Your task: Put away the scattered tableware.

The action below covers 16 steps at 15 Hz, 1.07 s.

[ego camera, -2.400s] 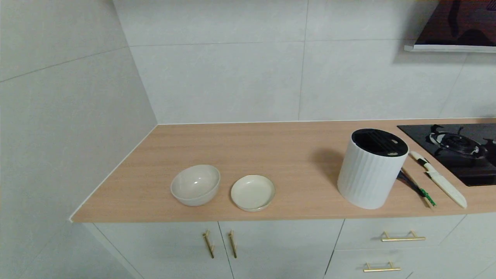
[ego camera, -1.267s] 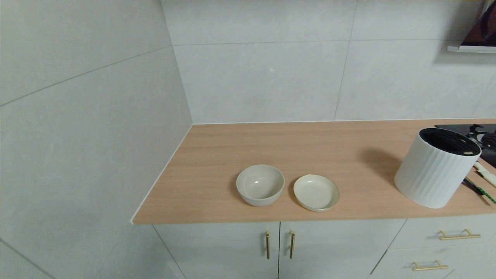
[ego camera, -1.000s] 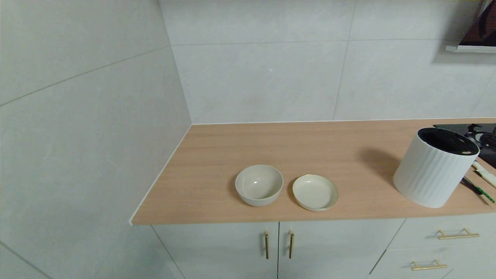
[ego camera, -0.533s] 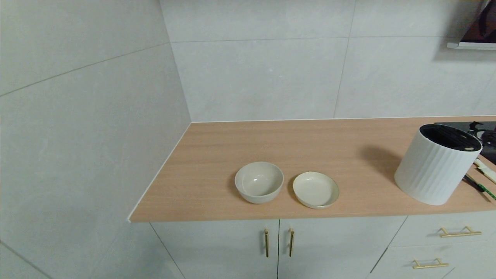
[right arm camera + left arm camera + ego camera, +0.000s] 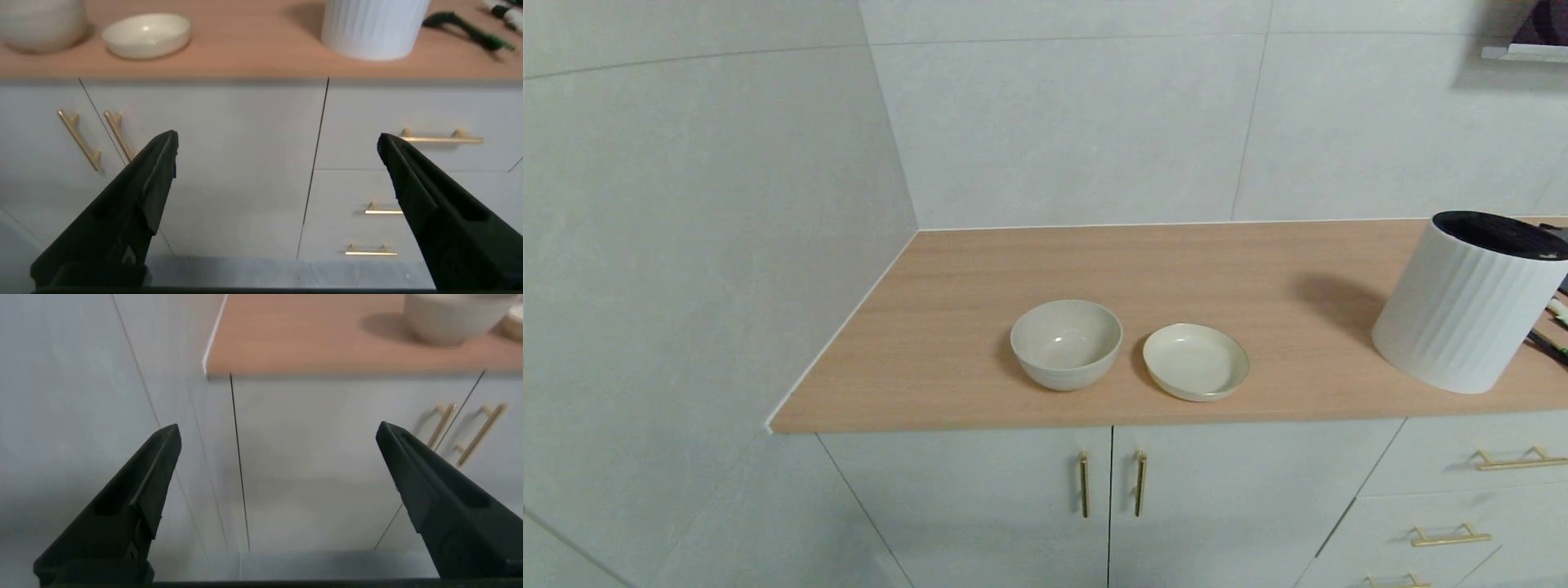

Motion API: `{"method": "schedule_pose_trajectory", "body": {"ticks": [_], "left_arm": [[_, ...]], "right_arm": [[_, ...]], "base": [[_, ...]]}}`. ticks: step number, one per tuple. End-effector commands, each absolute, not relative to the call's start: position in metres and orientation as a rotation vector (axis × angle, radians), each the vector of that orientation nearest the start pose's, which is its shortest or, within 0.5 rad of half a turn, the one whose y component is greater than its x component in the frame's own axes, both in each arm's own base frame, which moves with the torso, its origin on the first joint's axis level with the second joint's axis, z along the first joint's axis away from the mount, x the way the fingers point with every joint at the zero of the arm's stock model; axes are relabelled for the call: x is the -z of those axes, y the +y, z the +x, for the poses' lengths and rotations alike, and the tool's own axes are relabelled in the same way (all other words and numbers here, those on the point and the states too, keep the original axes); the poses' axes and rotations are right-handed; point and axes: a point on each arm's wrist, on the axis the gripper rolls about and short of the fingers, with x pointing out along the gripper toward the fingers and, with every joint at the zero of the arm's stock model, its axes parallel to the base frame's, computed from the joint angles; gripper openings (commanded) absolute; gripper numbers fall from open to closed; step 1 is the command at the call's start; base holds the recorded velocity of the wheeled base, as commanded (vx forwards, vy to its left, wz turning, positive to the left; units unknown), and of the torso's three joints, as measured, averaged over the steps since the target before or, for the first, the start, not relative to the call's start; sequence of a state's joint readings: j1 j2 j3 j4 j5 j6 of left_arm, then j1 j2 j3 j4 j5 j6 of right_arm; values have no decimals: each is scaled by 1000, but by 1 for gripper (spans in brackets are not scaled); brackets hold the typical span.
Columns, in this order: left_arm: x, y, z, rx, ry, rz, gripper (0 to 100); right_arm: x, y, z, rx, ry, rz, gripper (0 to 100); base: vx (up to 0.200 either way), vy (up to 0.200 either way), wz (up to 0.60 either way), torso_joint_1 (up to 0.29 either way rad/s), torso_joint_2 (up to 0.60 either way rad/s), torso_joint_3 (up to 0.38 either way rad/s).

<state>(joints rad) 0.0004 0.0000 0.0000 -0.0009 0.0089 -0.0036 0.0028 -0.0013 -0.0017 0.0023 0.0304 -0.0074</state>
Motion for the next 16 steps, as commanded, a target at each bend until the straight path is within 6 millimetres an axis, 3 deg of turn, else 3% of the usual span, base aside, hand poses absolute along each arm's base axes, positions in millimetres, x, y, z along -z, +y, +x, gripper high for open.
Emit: {"method": "schedule_pose_trajectory", "body": {"ticks": [1, 16], "left_arm": [[-76, 0, -23, -9, -2, -5, 100], [-76, 0, -23, -11, -2, -5, 100]], "right_arm": [[-76, 1, -23, -35, 1, -8, 100], [-76, 1, -23, -34, 0, -8, 100]], "base": [[0, 0, 0, -251, 540, 295], [0, 0, 0, -208, 500, 289]]}}
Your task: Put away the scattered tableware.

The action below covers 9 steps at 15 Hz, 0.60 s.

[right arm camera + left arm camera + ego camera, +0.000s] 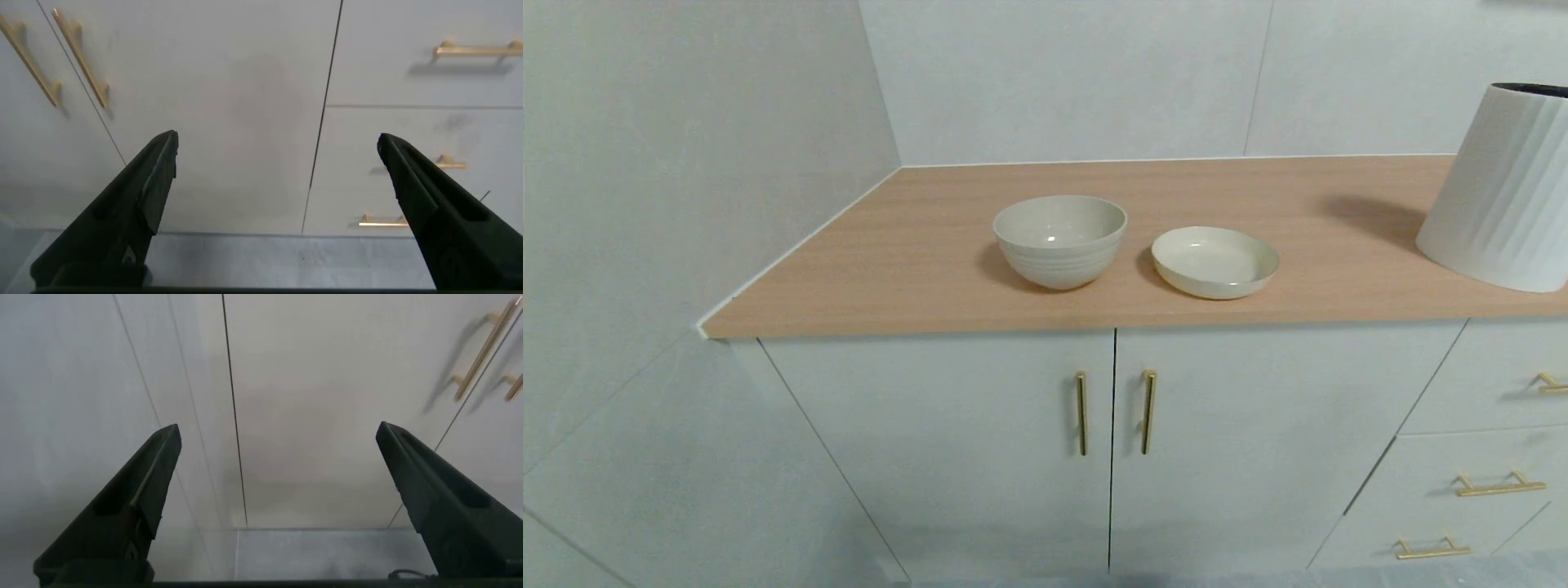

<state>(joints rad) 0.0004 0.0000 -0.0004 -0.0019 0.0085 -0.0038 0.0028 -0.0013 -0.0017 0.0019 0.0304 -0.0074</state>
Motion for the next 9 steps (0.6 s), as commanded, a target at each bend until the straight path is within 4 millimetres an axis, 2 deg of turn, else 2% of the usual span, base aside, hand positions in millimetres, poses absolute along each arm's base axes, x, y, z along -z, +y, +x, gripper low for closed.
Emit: {"method": "schedule_pose_trajectory", "body": {"ticks": [1, 7, 9], "left_arm": [[-76, 0, -23, -11, -2, -3, 100], [-76, 0, -23, -11, -2, -3, 100], [-76, 0, -23, -9, -2, -5, 100]], "right_arm": [[-76, 1, -23, -34, 0, -8, 100], [-76, 1, -23, -34, 0, -8, 100], [-76, 1, -23, -34, 0, -8, 100]], "base": [[0, 0, 0, -178, 476, 300], [0, 0, 0, -141, 452, 312], [0, 0, 0, -46, 210, 154]]}}
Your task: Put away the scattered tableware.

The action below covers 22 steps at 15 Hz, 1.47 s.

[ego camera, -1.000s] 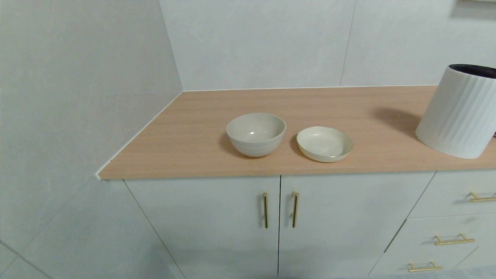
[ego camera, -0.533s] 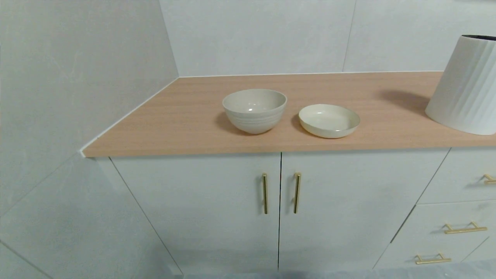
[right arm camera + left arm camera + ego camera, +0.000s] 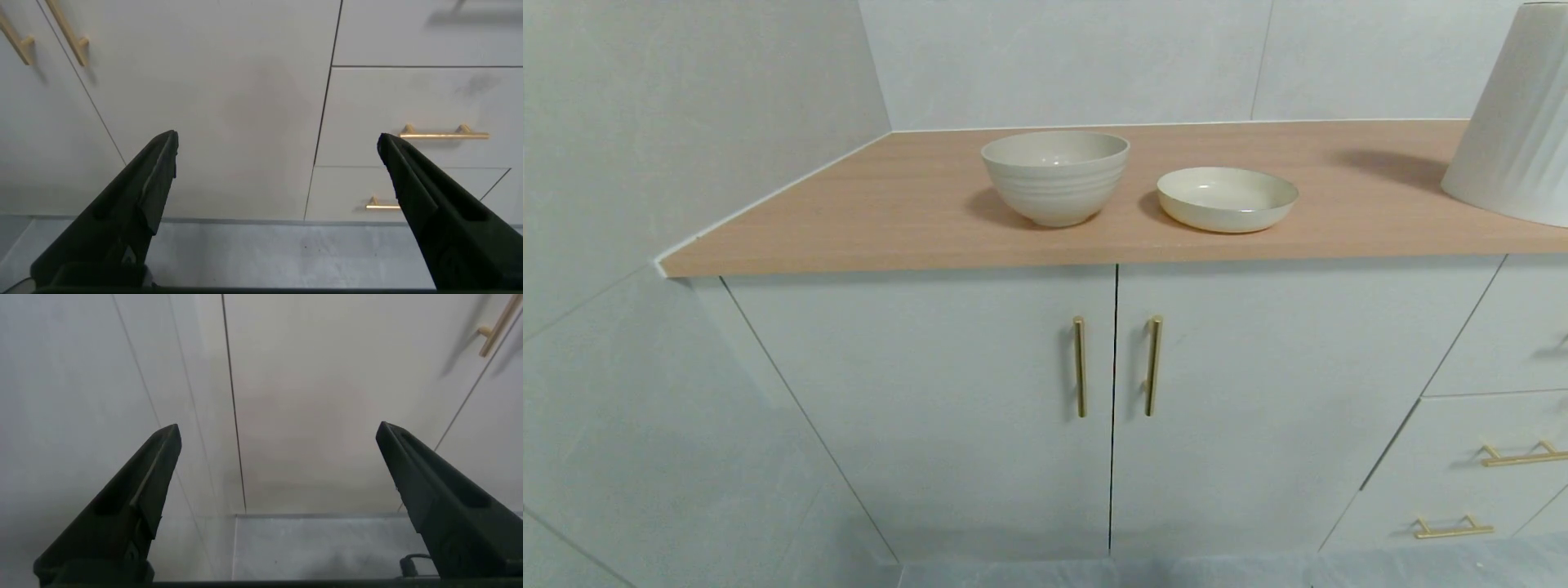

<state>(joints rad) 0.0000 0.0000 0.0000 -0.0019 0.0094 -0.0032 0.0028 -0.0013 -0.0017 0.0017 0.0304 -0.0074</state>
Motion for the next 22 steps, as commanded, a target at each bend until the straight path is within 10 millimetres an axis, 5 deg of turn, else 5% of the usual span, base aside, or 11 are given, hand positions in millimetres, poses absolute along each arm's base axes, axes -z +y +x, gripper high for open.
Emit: {"method": "schedule_pose_trajectory", "body": {"ticks": [1, 12, 14, 19, 22], "left_arm": [[-76, 0, -23, -9, -2, -3, 100], [-76, 0, -23, -11, -2, -5, 100], [-76, 0, -23, -9, -2, -3, 100], [-76, 0, -23, -11, -2, -3, 100], [-76, 0, -23, -11, -2, -3, 100]], "right_arm": [[-76, 1, -23, -34, 0, -8, 100], [-76, 0, -23, -28, -2, -8, 100], [-101, 0, -28, -36, -165, 46, 100], [-97, 6, -28, -264, -88, 85, 100], [-117, 7, -25, -366, 18, 97, 100]], "base": [[0, 0, 0, -22, 85, 51], [0, 0, 0, 0, 0, 0], [0, 0, 0, 0, 0, 0], [0, 0, 0, 0, 0, 0], [0, 0, 0, 0, 0, 0]]}}
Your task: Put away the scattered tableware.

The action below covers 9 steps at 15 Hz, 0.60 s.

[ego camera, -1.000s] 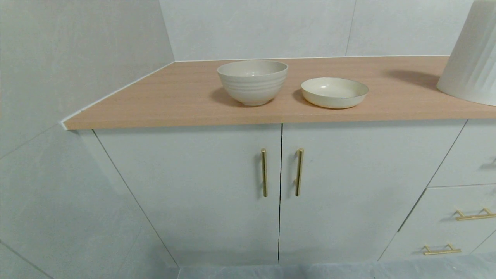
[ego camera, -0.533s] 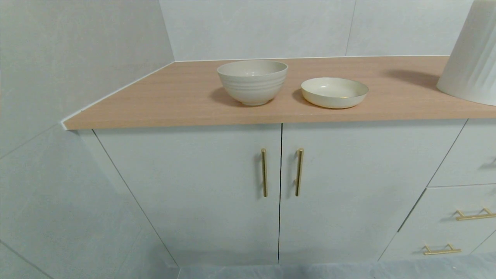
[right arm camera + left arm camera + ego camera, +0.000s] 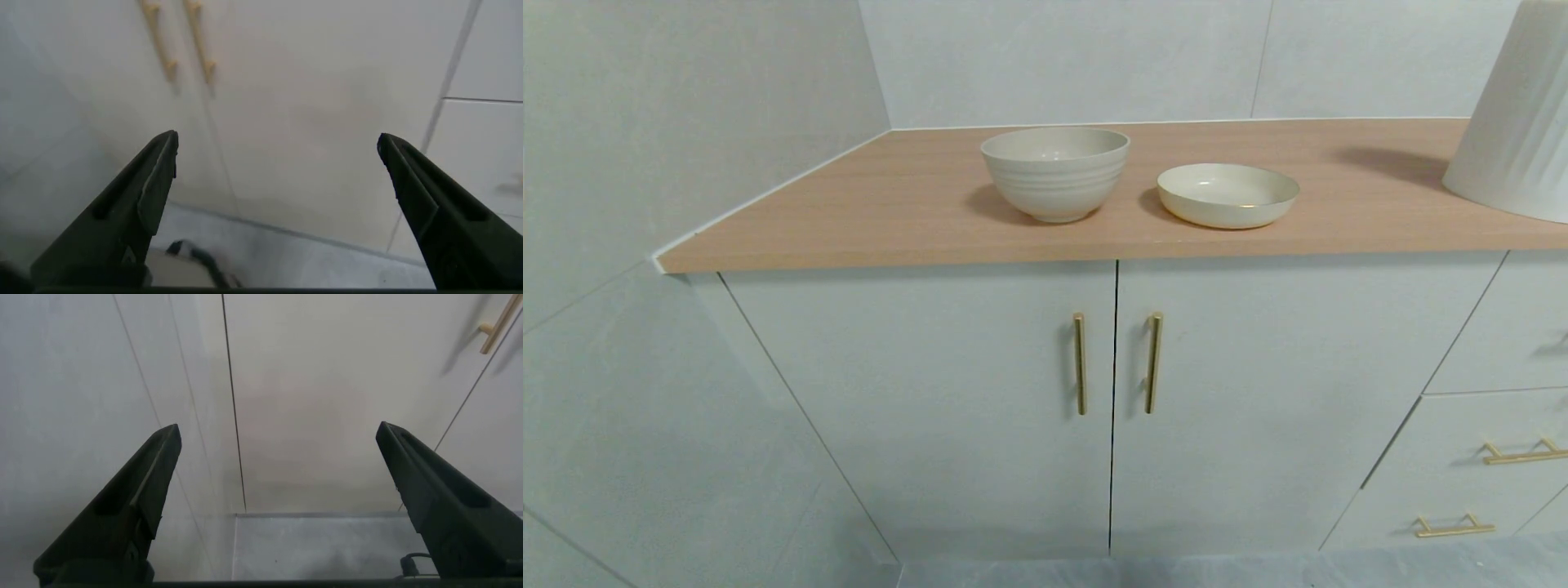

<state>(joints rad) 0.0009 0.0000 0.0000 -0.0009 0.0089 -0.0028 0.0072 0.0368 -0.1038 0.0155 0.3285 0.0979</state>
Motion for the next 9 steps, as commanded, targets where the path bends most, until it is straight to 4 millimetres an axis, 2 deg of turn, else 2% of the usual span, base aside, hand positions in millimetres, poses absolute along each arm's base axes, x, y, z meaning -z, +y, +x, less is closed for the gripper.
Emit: {"method": "schedule_pose_trajectory", "body": {"ticks": [1, 5, 8, 9], "left_arm": [[-76, 0, -23, -11, -2, -3, 100], [-76, 0, -23, -11, -2, -3, 100], [-76, 0, -23, -9, -2, -3, 100], [-76, 0, -23, -9, -2, -3, 100]], "right_arm": [[-127, 8, -18, -384, 67, 103, 100], [-132, 10, 12, -523, 274, 49, 100], [-154, 19, 43, -632, 395, 50, 100], [-156, 21, 47, -640, 403, 49, 100]], "base": [[0, 0, 0, 0, 0, 0], [0, 0, 0, 0, 0, 0], [0, 0, 0, 0, 0, 0], [0, 0, 0, 0, 0, 0]]}}
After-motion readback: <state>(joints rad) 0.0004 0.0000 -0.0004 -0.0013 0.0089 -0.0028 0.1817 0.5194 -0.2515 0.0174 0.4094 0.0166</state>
